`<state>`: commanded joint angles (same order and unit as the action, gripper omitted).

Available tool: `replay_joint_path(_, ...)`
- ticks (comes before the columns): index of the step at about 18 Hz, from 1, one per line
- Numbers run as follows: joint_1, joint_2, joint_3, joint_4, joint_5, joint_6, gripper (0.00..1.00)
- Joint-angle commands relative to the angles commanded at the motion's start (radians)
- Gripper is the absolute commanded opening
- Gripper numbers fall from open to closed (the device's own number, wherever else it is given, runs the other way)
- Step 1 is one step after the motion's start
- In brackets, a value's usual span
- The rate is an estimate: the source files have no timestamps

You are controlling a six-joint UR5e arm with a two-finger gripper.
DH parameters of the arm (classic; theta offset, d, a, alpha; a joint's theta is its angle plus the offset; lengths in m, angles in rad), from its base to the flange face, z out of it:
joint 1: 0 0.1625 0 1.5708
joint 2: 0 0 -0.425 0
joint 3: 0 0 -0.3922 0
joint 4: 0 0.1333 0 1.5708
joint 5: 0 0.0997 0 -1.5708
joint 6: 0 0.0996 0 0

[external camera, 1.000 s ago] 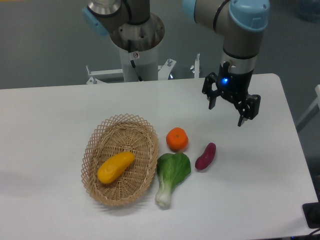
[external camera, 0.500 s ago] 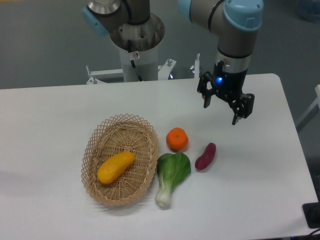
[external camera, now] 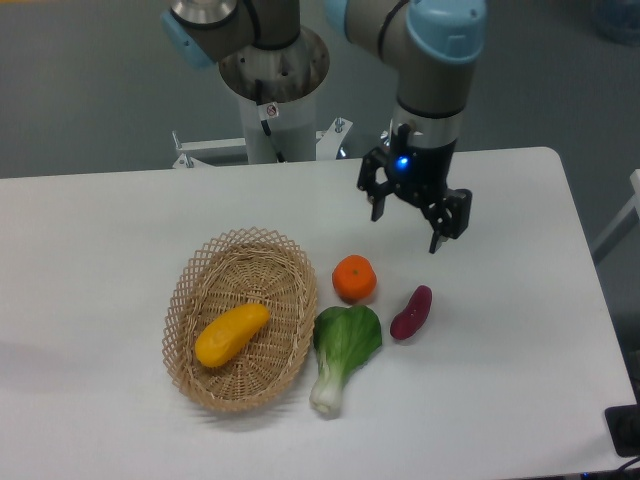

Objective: Pick up the mango from the basket
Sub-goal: 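Move the open gripper over the wicker basket toward the yellow mango, then lower the gripper into the basket around the yellow mango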

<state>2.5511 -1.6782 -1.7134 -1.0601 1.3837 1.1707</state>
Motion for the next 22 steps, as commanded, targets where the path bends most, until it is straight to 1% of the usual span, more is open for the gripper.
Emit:
replay_joint_path(3, -0.029, 0.0, -0.014, 0.034, 0.003, -0.068, 1.0)
replay_joint_path(5, -0.054, 0.002, -0.028, 0.034, 0.006, -0.091, 1.0)
replay_joint_path(8, -0.097, 0.0, -0.055, 0.04, 0.005, -0.179, 1.0)
replay_joint_path(9, -0.123, -0.008, -0.058, 0.037, 0.011, -0.206, 1.0)
replay_joint_path(11, -0.158, -0.015, -0.09, 0.043, 0.008, -0.253, 1.0)
replay_joint_path(14, -0.206, -0.049, -0.098, 0.043, 0.008, -0.304, 1.0)
replay_joint_path(15, -0.218, -0.069, -0.098, 0.055, 0.008, -0.322, 1.0)
replay_joint_path(18, -0.276, -0.132, -0.098, 0.176, 0.009, -0.384, 1.0)
replay_joint_path(19, -0.285, -0.15, -0.097, 0.204, 0.009, -0.407, 1.0)
replay_joint_path(21, -0.313, -0.182, -0.091, 0.222, 0.011, -0.459, 1.0)
replay_joint_path(22, -0.324, -0.198, -0.086, 0.223, 0.011, -0.471, 1.0)
